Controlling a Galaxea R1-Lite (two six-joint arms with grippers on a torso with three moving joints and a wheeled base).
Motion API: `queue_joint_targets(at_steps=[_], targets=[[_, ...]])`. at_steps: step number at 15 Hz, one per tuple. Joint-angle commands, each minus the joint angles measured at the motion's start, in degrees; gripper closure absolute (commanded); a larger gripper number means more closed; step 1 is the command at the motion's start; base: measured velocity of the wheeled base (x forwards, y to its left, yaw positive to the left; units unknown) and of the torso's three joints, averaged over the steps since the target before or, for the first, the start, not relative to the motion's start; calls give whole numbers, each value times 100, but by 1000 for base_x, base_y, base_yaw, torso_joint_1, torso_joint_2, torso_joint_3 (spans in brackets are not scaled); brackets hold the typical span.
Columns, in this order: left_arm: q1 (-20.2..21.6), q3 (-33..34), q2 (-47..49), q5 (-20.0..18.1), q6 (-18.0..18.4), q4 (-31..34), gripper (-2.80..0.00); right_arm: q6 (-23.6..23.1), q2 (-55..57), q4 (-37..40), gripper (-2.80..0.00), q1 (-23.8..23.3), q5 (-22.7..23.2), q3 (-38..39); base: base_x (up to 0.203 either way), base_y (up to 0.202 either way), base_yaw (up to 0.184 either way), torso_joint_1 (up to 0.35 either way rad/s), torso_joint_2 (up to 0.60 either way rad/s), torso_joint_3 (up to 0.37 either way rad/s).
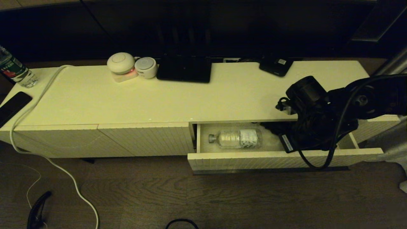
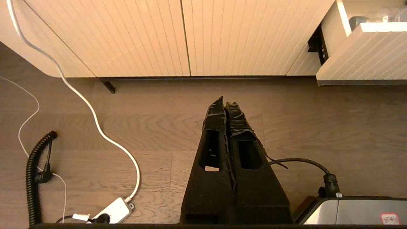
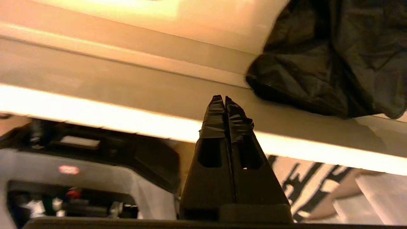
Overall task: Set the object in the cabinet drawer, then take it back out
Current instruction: Open the drawer
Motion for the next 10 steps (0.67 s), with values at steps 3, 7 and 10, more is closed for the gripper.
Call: queue_joint_targets(at_steps=[3, 7, 10], targets=[[0, 7, 0, 1, -3, -2, 0, 14, 97, 142, 0, -4, -85, 75, 0, 0, 0, 0, 0, 0], [0, 0, -1, 1, -3, -2, 0, 274, 71, 749, 0, 41, -75, -7, 0, 0, 0, 0, 0, 0], [0, 7, -6, 1, -3, -2, 0, 325, 59, 1233, 0, 66, -50, 33, 0, 0, 0, 0, 0, 0]])
